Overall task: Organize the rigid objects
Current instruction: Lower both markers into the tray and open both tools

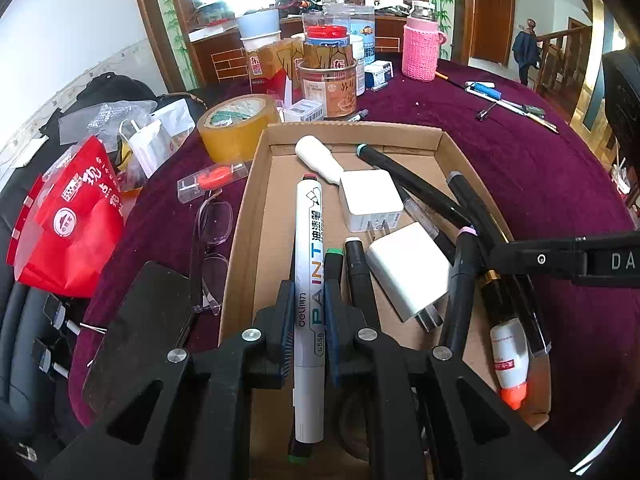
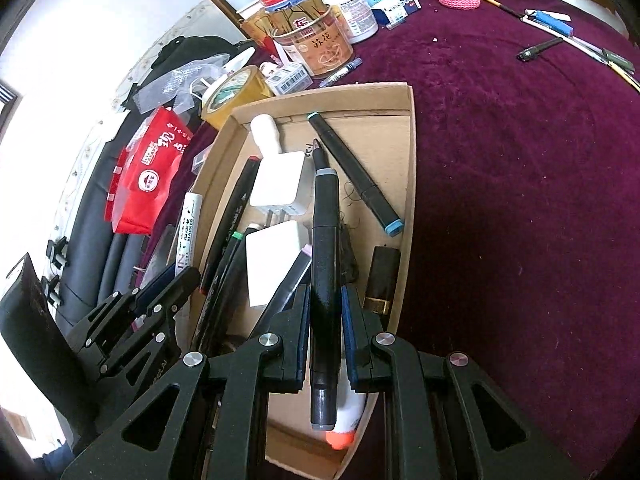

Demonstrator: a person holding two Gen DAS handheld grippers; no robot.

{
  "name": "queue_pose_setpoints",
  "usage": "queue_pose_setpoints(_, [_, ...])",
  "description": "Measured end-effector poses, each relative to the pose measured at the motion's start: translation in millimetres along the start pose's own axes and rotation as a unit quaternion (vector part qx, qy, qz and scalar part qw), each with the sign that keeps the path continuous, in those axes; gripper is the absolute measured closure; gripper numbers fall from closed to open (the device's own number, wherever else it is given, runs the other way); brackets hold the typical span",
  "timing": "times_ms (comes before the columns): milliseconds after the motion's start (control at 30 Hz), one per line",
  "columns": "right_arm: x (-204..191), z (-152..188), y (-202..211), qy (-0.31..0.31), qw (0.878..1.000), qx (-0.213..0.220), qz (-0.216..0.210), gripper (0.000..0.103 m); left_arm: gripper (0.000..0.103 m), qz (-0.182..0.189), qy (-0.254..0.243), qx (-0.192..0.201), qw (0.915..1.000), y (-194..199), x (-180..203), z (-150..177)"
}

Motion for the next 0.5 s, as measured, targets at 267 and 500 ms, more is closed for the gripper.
queue_pose_setpoints(267, [-1.2,-5.2,-5.8,-0.001,1.000,0.001,0.010,0.089,0.091,0.001,-0.007,-0.005,1.0000,-6.8,-0.2,-1.9])
queue_pose_setpoints(500, [-3.4,-9.6,-14.0,-0.002,1.000,0.001,0.018,0.089,0.091,0.001,-0.013,-0.012,0.9998,-12.5,1.3,-1.5])
Point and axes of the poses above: each gripper's, at about its wrist camera, not at the fingertips, and y roughly against the way its jaws point, x to its right, z to its underside, the point moved 4 cm from there along -y, roughly the way its jaws point, and after that the axes turned 14 degrees about z, right-handed, at the moved point
